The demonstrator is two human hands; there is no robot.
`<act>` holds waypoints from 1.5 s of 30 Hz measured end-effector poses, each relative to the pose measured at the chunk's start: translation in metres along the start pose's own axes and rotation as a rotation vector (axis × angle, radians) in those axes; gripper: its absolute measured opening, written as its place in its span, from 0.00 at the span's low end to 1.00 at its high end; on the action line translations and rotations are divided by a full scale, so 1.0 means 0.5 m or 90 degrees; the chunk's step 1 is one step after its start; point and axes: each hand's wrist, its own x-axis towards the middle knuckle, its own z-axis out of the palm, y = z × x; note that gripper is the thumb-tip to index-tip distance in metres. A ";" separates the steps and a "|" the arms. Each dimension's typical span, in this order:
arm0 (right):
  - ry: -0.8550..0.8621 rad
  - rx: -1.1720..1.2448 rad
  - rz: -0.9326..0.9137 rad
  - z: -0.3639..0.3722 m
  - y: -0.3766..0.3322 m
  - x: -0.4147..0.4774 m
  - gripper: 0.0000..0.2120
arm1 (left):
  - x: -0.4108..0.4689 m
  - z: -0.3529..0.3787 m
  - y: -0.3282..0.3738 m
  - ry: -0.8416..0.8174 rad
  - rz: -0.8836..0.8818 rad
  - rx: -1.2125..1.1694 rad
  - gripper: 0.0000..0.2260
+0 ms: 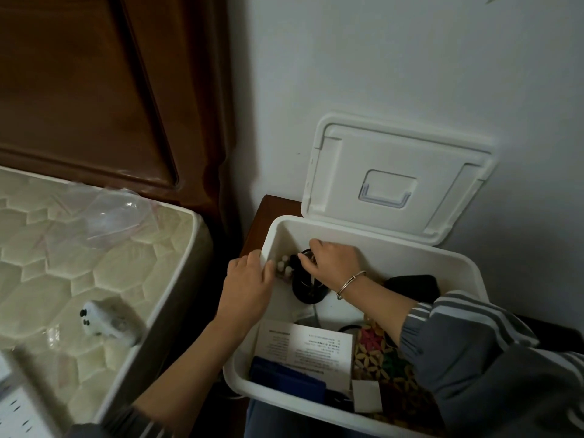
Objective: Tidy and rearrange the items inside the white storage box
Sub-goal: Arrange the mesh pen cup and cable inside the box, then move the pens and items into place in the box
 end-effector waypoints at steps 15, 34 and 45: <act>0.157 0.122 0.234 -0.223 0.200 -0.186 0.07 | -0.001 0.006 -0.010 0.049 0.047 0.003 0.09; -0.089 0.373 0.428 -0.158 0.307 -0.399 0.19 | -0.125 0.292 0.310 -0.373 0.420 0.233 0.40; 0.019 0.448 0.477 -0.120 0.294 -0.410 0.19 | -0.063 0.278 0.232 -0.335 0.470 0.349 0.35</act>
